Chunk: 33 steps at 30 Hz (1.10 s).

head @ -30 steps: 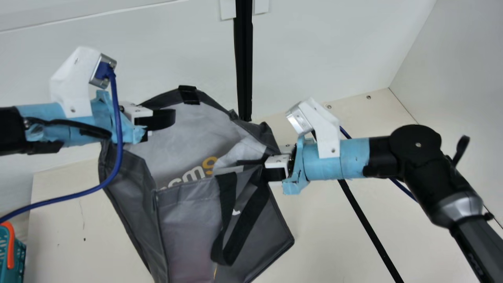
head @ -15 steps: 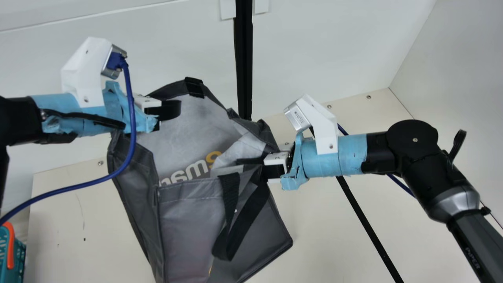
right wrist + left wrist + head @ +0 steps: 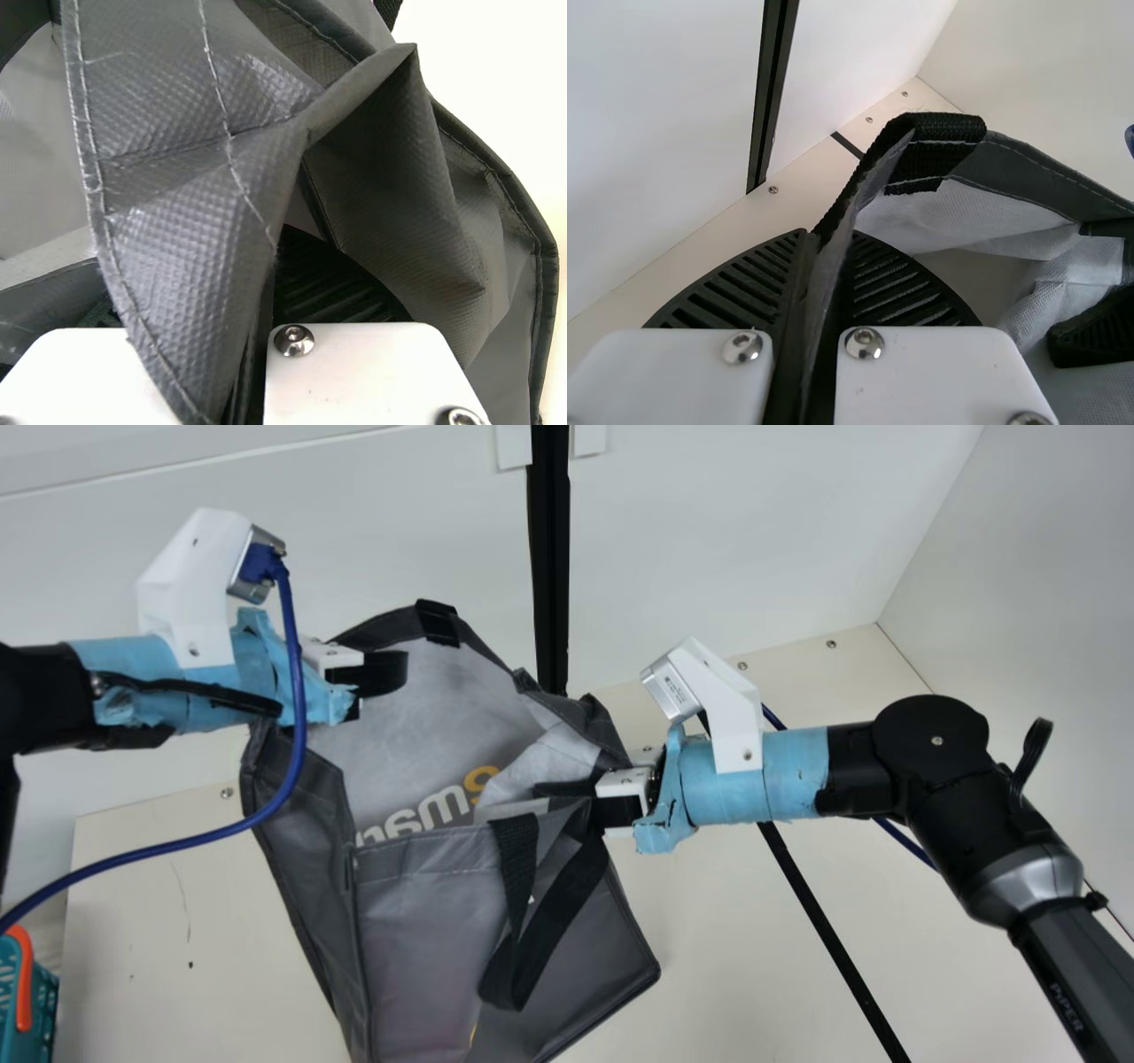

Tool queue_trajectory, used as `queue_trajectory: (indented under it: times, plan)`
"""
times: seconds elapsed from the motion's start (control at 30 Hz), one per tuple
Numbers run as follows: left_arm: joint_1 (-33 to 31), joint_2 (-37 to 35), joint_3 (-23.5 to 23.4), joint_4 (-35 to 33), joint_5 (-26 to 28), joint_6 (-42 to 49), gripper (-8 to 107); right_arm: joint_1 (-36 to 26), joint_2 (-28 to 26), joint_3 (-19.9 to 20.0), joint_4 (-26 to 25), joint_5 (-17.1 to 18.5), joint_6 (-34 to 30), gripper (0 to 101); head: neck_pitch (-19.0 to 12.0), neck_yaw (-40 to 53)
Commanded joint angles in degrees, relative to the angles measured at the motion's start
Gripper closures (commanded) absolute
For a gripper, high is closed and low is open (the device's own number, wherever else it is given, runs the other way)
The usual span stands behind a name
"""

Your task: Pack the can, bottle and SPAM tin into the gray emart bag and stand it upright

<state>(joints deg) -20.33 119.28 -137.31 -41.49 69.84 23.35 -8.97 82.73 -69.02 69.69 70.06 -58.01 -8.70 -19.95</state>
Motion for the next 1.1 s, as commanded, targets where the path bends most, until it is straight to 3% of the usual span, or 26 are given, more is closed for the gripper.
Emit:
queue_trajectory:
  times: [0.0, 0.07, 0.1, 0.37, 0.77, 1.07]
  plan:
    - [0.00, 0.00, 0.00, 0.00, 0.00, 0.00, 87, 0.00, 0.00, 0.00, 0.00, 0.00, 0.00, 101, -1.30, -0.05]
    - [0.00, 0.00, 0.00, 0.00, -0.20, 0.00, 80, 0.00, 0.00, 0.00, -0.05, 0.00, 0.00, 101, -1.30, -0.05]
    - [-0.29, -3.06, 4.88, -0.22, -1.76, 1.02, 77, 0.00, 0.00, 0.00, -0.12, 0.00, 0.00, 101, -1.30, -0.05]
    - [1.06, -7.29, 9.11, -2.10, -3.61, 4.45, 50, 0.00, 0.00, 0.00, -0.18, 0.00, 0.00, 101, -1.30, -0.05]
    - [6.23, -13.48, 11.07, -7.61, -3.01, 10.45, 10, 0.00, 0.00, 0.00, -0.18, -0.02, 0.00, 101, -1.30, -0.05]
    - [9.89, -17.14, 10.77, -3.08, -2.24, 12.01, 9, 0.00, 0.00, 0.00, -0.18, -0.02, 0.00, 101, -1.30, -0.05]
